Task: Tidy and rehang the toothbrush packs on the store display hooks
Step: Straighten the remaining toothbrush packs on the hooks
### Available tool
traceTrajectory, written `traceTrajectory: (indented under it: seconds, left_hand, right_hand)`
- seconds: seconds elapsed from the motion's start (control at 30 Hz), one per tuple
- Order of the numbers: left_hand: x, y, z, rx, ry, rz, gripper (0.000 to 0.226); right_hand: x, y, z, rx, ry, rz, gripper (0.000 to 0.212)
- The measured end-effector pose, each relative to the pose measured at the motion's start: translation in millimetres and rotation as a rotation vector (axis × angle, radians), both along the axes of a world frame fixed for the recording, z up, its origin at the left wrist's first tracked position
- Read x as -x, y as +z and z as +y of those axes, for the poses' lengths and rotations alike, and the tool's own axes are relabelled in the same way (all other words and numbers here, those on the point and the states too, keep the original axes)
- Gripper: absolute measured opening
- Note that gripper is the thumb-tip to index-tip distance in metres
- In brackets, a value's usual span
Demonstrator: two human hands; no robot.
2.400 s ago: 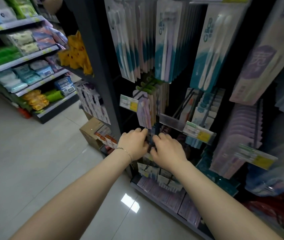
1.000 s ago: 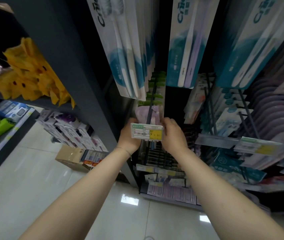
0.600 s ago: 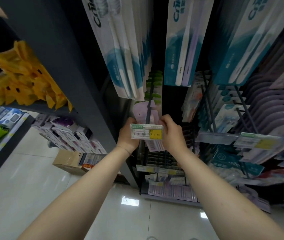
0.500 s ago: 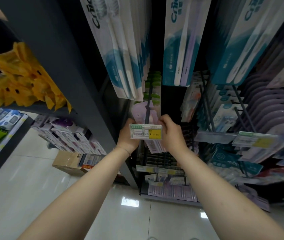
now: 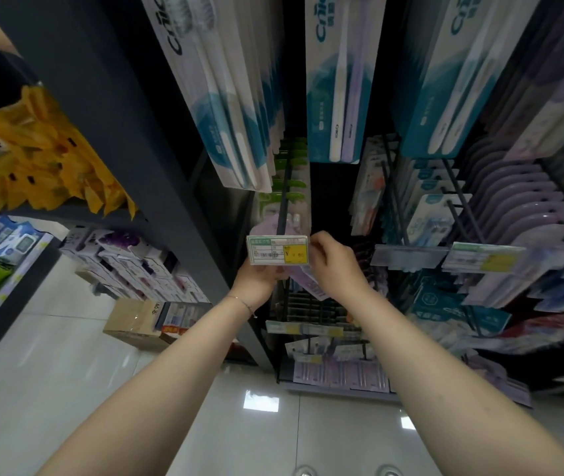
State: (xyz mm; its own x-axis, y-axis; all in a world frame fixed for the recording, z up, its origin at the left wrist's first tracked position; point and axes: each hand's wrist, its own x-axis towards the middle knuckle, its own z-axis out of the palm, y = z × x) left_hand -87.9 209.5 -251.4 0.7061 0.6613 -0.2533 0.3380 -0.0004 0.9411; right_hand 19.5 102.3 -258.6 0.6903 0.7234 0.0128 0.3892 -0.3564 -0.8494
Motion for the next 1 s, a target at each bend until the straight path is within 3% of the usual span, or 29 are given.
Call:
traceTrajectory:
  seconds: [0.17, 0.37, 0.5, 0.8, 1.0]
  left_hand:
    - [4.0, -13.4, -15.3, 0.038, -0.033, 0.018, 0.024]
    - [2.6, -23.0, -43.5, 0.056, -0.091, 0.075, 0.012]
    - [-11.4, -28.0, -70.2, 0.006, -0.11, 0.085, 0.006]
    - [-63.0, -33.0, -156.8, -0.016, -0.164, 0.02, 0.018]
    - [-99.2, -24.0, -203.6, -0.082, -0.196, -0.022, 0.006]
  right_hand:
    - [-2.1, -10.6, -20.7, 0.158, 0.032, 0.048, 0.023]
    - [-13.5, -20.6, -58.3, 0.303, 0.036, 0.14, 0.025]
    - [-29.4, -23.3, -91.1, 0.308, 0.015, 0.151, 0.021]
    - [-79.4, -15.5, -183.5, 0.264, 0.001, 0.123, 0.029]
    - [-112.4, -2.5, -236.5, 0.163, -0.029, 0.075, 0.031]
